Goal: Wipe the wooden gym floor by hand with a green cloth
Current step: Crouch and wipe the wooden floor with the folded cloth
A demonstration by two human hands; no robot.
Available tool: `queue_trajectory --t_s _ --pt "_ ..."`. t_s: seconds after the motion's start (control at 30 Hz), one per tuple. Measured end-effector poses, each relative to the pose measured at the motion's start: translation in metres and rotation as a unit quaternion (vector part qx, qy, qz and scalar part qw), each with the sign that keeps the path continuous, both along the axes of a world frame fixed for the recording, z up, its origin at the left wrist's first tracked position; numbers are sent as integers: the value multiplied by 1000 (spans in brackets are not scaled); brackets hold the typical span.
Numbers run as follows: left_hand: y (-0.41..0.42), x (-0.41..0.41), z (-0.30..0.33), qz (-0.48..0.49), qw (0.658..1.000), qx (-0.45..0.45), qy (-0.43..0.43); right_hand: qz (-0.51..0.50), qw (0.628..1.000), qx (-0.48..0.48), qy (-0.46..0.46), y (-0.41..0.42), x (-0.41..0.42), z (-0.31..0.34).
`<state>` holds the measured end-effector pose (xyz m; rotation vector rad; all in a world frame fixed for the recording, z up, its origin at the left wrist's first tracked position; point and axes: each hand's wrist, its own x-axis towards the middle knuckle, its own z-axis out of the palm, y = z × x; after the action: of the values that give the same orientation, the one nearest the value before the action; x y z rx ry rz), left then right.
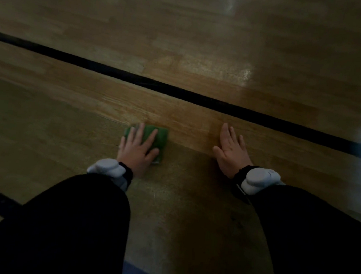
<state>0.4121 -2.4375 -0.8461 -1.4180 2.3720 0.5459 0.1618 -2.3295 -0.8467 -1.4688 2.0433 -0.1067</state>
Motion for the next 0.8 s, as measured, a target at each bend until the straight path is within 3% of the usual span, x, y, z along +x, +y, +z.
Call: queue_trajectory --t_s 0.13,0.3,0.37,0.43,0.5,0.57,0.67,0.73,0.8 --pt "7 9 0 82 996 -10 13 4 999 -20 30 25 11 -2" --pt "62 -17 -2 -84 996 -4 -8 42 994 -72 65 20 47 0" --pt "83 -21 1 -106 989 68 82 94 989 -93 60 15 66 5" --pt "83 -9 5 -53 965 118 226 165 979 -100 68 16 90 9" --pt "65 13 10 28 962 90 257 247 961 -89 83 22 112 6" --pt "41 42 15 69 988 28 139 313 940 -81 106 27 123 -1" --pt "15 84 27 78 994 56 -60 341 927 -81 137 24 119 -4" --pt "10 106 31 62 986 98 -122 318 932 -76 153 16 108 -5" --pt "12 116 32 50 983 120 -130 238 957 -57 158 0 87 -5"
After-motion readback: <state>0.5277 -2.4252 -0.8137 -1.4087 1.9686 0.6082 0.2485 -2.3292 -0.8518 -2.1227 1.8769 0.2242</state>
